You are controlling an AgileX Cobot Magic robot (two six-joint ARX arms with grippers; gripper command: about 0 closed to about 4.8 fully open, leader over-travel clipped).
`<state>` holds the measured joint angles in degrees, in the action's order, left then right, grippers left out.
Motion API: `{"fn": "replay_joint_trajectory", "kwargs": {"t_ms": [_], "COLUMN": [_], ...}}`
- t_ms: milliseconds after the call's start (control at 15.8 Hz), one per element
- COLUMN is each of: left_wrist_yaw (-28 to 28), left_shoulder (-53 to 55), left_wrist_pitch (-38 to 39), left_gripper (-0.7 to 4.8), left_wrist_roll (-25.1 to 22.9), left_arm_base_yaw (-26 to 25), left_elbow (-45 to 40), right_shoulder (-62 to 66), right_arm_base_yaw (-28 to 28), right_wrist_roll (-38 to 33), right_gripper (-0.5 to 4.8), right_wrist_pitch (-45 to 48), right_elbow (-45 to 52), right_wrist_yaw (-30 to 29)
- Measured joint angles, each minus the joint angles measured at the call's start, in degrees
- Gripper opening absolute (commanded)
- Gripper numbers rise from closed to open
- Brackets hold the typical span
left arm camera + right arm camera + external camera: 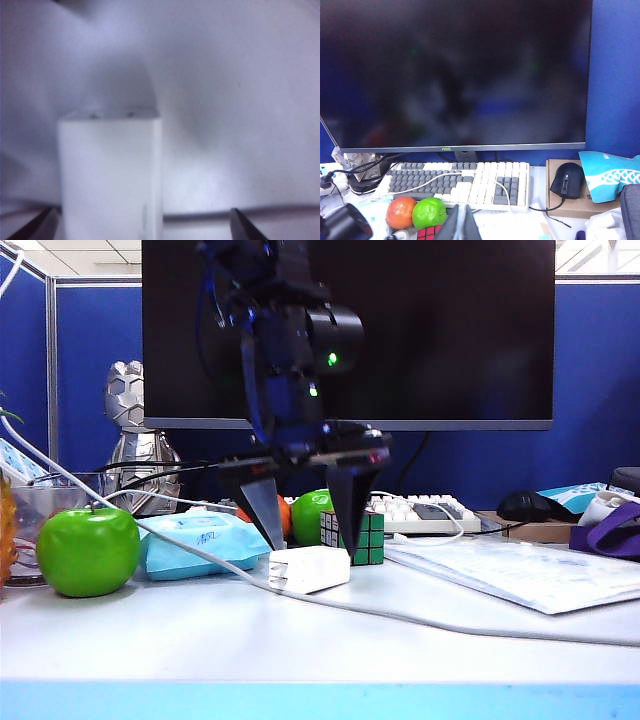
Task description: Pick up the Type-C charging cable and the charging base, insert one end of the Type-C charger into the corresponding slot on the base, and finally place the plugged-in charger back on the table.
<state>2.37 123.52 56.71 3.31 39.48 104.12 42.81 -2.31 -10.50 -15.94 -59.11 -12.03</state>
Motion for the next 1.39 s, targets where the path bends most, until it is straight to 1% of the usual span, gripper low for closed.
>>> {"fn": "replay_joint_trajectory", "kwargs": {"t_ms": [127,507,570,633,697,760,823,887,950,1077,1203,1267,1393], "left_wrist_yaw": [0.0,-0.5,-1.0,-1.2,-2.3,-2.4,-2.3,-1.3,-0.1,4.9,8.2,11.7,16.1], "left_shoulder": [2.1,3.9,4.0,4.1,4.3,4.3,4.3,4.3,4.1,1.9,-4.7,-11.3,-17.0], "left_wrist_pitch": [-0.7,-1.7,-2.1,-2.1,-2.0,-2.0,-2.0,-1.8,-1.6,-0.1,-1.6,-4.5,-7.2], "left_gripper": [4.65,4.63,3.94,1.26,0.0,-0.07,-0.07,-0.07,-0.07,-0.06,-0.06,-0.06,-0.06], "left_wrist_roll": [0.0,0.0,0.0,-0.3,-1.8,-2.7,-4.8,-6.8,-7.6,-8.5,-8.5,-8.7,-8.7], "left_arm_base_yaw": [0.0,0.0,0.0,0.0,0.0,0.0,0.0,0.0,0.0,0.1,0.1,0.1,0.0], "left_elbow": [0.0,0.2,0.2,0.2,0.2,0.3,0.3,0.4,0.4,0.0,0.4,2.2,3.5], "right_shoulder": [0.0,0.0,0.0,0.0,0.0,0.0,0.0,0.0,0.0,0.0,0.3,1.0,1.0], "right_arm_base_yaw": [0.0,0.0,0.0,0.0,0.0,0.0,0.0,0.0,0.0,0.0,0.0,0.0,0.0], "right_wrist_roll": [0.0,0.0,0.0,0.0,0.0,0.0,0.0,0.0,0.0,0.0,0.0,0.0,0.0], "right_gripper": [-0.01,-0.01,-0.01,-0.01,-0.01,-0.01,-0.01,-0.01,-0.01,-0.01,-0.01,-0.01,-0.01], "right_wrist_pitch": [-0.4,-1.7,-1.7,-1.7,-1.6,-1.7,-1.6,-1.7,-1.6,-1.6,-1.6,-1.6,-1.7], "right_elbow": [0.0,0.0,0.0,0.0,0.0,0.0,0.0,0.0,0.0,0.0,0.0,0.0,0.0], "right_wrist_yaw": [0.0,0.0,0.0,0.0,0.0,0.0,0.0,0.0,0.0,0.0,0.0,-0.1,-1.7]}}
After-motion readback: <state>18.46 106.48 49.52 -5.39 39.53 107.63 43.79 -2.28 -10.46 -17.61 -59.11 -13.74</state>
